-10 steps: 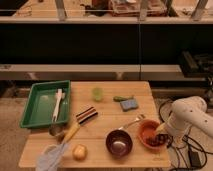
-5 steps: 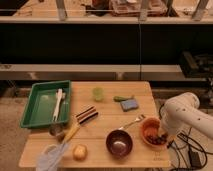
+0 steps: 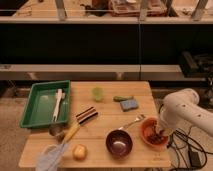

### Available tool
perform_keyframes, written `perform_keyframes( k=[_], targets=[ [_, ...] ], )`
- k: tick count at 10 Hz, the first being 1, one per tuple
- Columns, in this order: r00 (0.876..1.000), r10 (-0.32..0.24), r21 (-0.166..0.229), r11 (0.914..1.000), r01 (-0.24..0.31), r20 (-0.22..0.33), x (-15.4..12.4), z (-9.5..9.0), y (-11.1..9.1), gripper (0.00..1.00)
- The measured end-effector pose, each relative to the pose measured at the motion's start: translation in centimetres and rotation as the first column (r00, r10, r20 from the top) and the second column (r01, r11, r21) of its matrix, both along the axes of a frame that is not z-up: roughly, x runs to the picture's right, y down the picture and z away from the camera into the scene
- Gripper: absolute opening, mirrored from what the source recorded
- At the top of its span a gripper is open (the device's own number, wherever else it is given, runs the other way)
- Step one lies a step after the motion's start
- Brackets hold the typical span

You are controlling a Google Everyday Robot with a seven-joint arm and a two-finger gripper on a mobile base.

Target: Place grapes in metal cup

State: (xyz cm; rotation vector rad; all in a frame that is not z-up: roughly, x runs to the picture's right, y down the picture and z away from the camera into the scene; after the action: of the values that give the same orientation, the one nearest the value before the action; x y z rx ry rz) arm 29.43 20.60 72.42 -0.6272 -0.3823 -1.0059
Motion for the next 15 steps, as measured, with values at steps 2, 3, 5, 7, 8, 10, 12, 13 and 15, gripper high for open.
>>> perform_keyframes(
  k=[2, 3, 5, 7, 8, 10, 12, 13, 15],
  targets=[
    [1.000, 0.014, 0.032, 0.9994, -0.015, 0.028, -1.4, -1.4, -3.4, 0.00],
    [0.998, 0.028, 0.054, 0.9981, -0.031, 0.057, -2.5, -2.3, -5.8, 0.00],
    [0.991, 0.060, 0.095, 0.9929, -0.072, 0.123, -4.6, -4.1, -9.7, 0.00],
    [0.974, 0.073, 0.133, 0.9857, -0.103, 0.216, -9.1, -4.5, -13.2, 0.00],
    [0.963, 0.070, 0.139, 0.9843, -0.109, 0.259, -11.4, -4.2, -14.2, 0.00],
    [0.938, 0.051, 0.128, 0.9867, -0.101, 0.344, -16.6, -3.4, -14.6, 0.00],
    [0.902, 0.031, 0.107, 0.9906, -0.085, 0.430, -21.6, -3.2, -14.5, 0.00],
    [0.883, 0.018, 0.099, 0.9924, -0.073, 0.470, -23.9, -3.2, -14.4, 0.00],
    [0.840, -0.015, 0.090, 0.9951, -0.041, 0.543, -28.4, -3.4, -14.4, 0.00]
  ],
)
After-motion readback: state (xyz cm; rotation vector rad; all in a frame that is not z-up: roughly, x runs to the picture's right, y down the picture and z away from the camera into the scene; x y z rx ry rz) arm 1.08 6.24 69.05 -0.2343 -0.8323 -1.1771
